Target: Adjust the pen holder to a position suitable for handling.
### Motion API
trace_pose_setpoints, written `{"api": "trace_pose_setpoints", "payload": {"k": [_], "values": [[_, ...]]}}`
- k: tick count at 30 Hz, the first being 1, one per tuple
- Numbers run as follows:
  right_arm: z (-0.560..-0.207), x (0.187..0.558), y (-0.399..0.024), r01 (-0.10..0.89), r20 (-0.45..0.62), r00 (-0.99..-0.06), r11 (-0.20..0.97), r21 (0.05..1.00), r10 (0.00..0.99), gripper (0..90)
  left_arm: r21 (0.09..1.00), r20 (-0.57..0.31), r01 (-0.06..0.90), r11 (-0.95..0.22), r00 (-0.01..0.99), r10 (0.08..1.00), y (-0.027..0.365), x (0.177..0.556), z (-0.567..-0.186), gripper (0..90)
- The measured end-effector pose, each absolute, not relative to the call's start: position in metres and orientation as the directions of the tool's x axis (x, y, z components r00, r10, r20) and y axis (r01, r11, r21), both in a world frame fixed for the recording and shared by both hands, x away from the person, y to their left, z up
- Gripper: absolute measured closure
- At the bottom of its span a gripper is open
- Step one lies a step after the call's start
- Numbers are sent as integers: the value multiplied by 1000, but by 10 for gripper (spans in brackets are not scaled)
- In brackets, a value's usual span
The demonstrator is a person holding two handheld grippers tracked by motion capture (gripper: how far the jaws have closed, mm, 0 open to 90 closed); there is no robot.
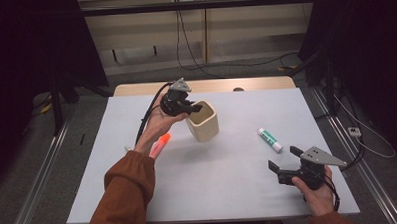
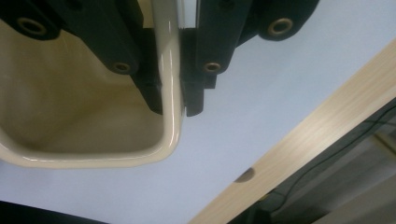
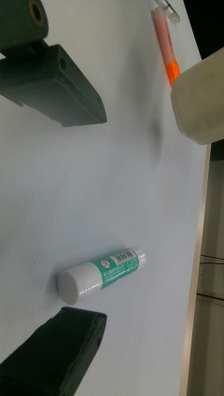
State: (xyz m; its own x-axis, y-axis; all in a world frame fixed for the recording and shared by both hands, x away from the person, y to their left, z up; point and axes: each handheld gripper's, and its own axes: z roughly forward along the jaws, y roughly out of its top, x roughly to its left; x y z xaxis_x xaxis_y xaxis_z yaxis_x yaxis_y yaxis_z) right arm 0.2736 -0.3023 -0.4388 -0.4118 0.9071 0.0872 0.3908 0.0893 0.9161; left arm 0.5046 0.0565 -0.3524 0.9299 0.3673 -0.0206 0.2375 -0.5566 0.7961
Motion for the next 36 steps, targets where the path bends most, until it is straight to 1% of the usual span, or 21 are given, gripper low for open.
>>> {"api": "trace_pose_setpoints", "payload": {"k": [10, 20, 31, 33, 34, 36], "values": [[-439, 273, -302, 388, 82, -410, 93, 917, 908, 44, 755, -2, 130, -642, 981, 196, 41, 493, -359, 831], [-439, 273, -302, 388, 81, -409, 93, 917, 909, 44, 738, -33, 96, -668, 994, 107, 27, 484, -370, 831], [-439, 273, -302, 389, 85, -408, 89, 917, 909, 44, 707, -41, 11, -707, 999, -25, 19, 475, -378, 832], [-439, 273, -302, 389, 85, -407, 89, 917, 909, 44, 711, -47, 13, -704, 998, -30, 20, 475, -379, 828], [-439, 273, -302, 389, 85, -407, 88, 917, 909, 44, 696, -42, 6, -718, 999, -32, 21, 476, -379, 828], [-439, 273, -302, 390, 84, -408, 90, 917, 909, 44, 700, -39, 17, -714, 999, -15, 22, 476, -382, 826]]}}
